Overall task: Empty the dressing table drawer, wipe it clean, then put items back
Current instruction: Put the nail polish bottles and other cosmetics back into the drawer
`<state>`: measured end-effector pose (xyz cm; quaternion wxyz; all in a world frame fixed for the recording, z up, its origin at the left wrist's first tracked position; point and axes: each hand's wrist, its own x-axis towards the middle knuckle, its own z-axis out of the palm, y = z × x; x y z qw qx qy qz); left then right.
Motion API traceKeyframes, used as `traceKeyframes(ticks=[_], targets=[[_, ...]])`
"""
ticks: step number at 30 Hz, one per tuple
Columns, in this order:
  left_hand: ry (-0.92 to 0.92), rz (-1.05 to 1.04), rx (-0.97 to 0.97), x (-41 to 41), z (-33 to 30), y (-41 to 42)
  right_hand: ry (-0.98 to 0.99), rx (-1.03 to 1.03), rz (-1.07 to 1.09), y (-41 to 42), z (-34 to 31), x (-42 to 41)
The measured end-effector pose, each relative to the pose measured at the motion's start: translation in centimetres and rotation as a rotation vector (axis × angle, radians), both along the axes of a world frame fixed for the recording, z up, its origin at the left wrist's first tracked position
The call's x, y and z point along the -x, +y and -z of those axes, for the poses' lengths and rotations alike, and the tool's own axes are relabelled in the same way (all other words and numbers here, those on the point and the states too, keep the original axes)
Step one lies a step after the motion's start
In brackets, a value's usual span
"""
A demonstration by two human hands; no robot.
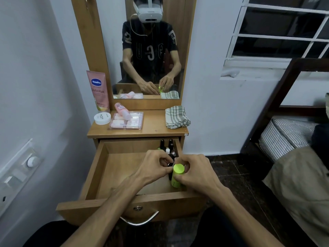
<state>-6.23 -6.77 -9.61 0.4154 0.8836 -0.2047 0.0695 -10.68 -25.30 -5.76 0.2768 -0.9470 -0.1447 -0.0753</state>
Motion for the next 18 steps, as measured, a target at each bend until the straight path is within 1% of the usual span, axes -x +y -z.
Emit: traceKeyframes(ticks=[4,7,11,18], targets=[[-0.041,0.030,-0.035,-0.3,-0.1,0.3,-0.012,0.044,0.016,0.5,0.4,0.0],[-0.031,0.018,-0.050,-0.2,-0.1,1.1,-0.015,0.048,0.032,0.8,0.8,-0.3],[-0.018,0.026,-0.051,0.0,0.2,1.9,-0.050,0.106,0.041,1.2,1.0,-1.0],[-0.051,0.046,-0.064,-0.1,0.1,1.7,-0.046,0.149,0.024,1.8,1.1,-2.0]])
